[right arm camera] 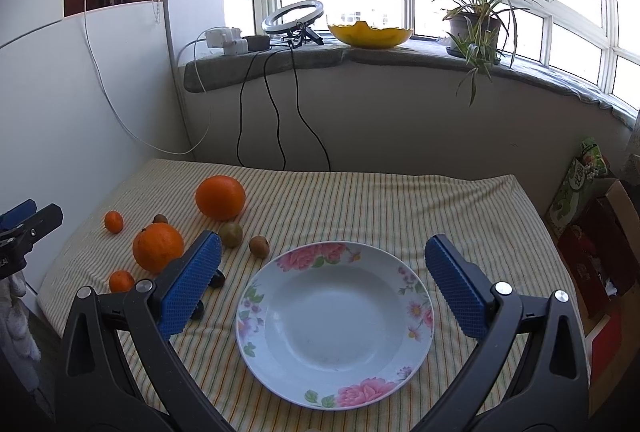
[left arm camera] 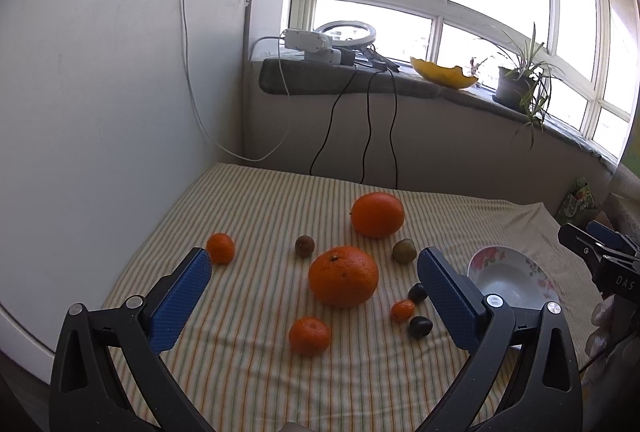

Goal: Organize fruits
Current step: 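Close the left gripper on the large orange while the right gripper clamps its other side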

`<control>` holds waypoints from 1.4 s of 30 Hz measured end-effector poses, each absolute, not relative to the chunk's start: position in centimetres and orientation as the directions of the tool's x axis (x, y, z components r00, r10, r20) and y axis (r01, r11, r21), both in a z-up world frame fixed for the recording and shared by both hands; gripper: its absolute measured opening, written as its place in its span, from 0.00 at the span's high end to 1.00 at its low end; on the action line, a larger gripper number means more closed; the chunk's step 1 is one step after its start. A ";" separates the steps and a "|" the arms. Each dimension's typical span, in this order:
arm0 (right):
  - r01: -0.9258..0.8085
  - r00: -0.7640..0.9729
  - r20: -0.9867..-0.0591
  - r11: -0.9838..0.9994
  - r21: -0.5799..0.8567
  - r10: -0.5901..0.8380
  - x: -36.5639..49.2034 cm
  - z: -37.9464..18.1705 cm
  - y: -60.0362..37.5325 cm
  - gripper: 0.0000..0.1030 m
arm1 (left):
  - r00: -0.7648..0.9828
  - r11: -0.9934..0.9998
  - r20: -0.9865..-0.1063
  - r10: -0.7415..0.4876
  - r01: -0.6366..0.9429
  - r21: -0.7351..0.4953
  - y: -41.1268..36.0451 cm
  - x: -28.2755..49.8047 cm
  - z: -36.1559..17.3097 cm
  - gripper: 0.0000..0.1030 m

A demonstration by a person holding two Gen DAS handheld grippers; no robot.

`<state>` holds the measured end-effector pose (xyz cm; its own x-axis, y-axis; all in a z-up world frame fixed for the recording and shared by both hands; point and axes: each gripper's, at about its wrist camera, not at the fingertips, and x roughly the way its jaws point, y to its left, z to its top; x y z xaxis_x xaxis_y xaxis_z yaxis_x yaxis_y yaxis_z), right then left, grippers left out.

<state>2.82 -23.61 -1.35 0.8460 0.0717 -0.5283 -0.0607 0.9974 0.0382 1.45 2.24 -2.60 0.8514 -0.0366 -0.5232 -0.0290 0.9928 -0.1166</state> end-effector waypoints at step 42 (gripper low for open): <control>-0.350 0.208 -0.778 0.788 0.506 0.592 19.1 -9.4 -10.0 0.24 | 0.601 0.867 -0.670 -0.436 0.081 -0.491 4.7 10.1 -11.8 0.28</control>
